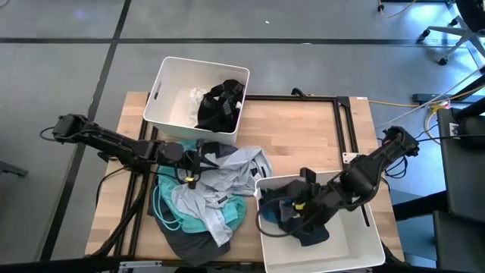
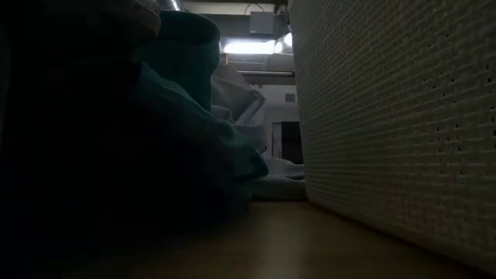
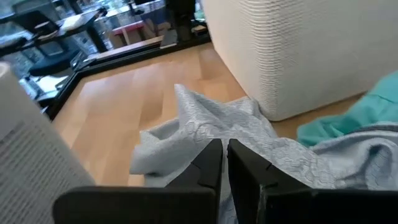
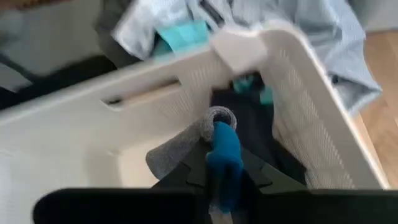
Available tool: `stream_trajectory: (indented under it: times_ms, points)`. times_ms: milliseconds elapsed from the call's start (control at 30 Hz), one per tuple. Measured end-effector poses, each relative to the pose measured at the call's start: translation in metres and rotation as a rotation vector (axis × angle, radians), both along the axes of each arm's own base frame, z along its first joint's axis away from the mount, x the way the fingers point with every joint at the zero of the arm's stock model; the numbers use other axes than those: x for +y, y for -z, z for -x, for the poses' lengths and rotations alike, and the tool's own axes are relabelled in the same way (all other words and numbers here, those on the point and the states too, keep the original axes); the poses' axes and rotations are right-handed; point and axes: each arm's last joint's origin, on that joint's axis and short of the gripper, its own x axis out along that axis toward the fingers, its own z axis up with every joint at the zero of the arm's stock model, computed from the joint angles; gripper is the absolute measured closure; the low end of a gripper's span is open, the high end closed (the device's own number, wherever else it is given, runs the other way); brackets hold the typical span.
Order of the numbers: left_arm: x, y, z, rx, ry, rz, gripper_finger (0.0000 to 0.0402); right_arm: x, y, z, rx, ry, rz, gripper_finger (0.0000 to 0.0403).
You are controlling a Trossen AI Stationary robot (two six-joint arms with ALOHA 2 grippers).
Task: Sort clothes
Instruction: Put the gray blue sock into the bottom white bin
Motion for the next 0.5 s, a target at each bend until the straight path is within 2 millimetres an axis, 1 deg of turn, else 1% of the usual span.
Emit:
stream_trajectory:
  times_ms: [133,233,367,500]
  points:
    - [0.001,0.000,0.000,0.001,-0.032,0.032,0.0384,-0.002,0.029,0.000,0.070,0.037,0.069,0.0360]
    - [0.001,0.000,0.000,0.000,-0.035,0.039,0.0384,-0.010,0.042,-0.004,0.107,0.075,0.076,0.0335]
    - [0.001,0.000,0.000,0.000,-0.036,0.043,0.0384,-0.018,0.046,-0.010,0.159,0.077,0.013,0.0282]
    - [0.001,-0.001,0.000,-0.008,-0.046,0.046,0.0384,-0.023,0.041,-0.014,0.198,0.059,-0.077,0.0226]
